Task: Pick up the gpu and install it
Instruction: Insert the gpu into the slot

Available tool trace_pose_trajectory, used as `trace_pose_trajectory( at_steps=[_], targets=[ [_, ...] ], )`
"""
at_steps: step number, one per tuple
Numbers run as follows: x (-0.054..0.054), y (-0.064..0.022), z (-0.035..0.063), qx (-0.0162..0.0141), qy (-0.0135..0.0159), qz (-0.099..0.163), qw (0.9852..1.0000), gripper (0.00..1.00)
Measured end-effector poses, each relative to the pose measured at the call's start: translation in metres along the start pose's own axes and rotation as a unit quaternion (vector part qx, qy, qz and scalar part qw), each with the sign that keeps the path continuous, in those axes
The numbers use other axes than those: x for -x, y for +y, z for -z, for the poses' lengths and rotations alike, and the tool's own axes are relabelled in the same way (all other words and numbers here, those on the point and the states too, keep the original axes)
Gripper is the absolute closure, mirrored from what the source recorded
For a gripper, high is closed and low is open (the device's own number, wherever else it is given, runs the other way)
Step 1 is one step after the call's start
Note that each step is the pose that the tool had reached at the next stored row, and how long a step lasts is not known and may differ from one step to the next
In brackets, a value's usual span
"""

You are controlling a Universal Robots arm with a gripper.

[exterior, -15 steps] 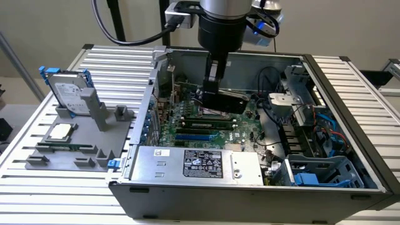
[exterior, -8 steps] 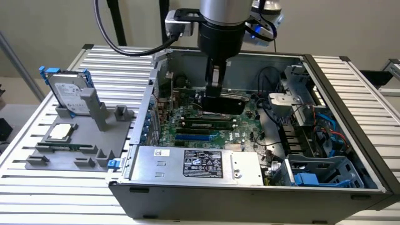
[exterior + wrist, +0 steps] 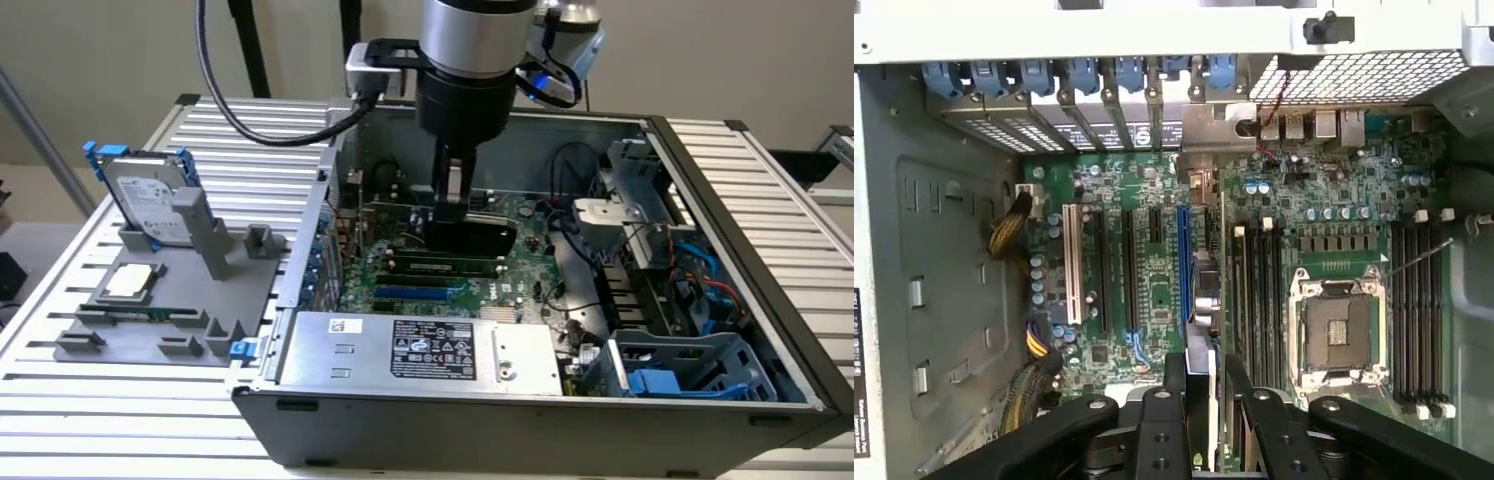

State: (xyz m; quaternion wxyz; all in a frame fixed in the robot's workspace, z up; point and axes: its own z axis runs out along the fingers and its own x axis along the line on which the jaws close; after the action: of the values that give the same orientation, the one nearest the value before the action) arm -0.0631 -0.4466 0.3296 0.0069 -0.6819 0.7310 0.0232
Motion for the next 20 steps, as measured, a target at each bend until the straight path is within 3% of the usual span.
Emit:
trace_pose_trajectory(
  at_steps=[8, 20],
  targets=[
    [-0.009, 0.0215, -0.0145, 0.0000, 0.0000, 0.000, 1.0000, 1.00],
    [-0.010, 0.0268, -0.0365, 0.0000, 0.0000, 0.000, 1.0000, 1.00]
  ],
)
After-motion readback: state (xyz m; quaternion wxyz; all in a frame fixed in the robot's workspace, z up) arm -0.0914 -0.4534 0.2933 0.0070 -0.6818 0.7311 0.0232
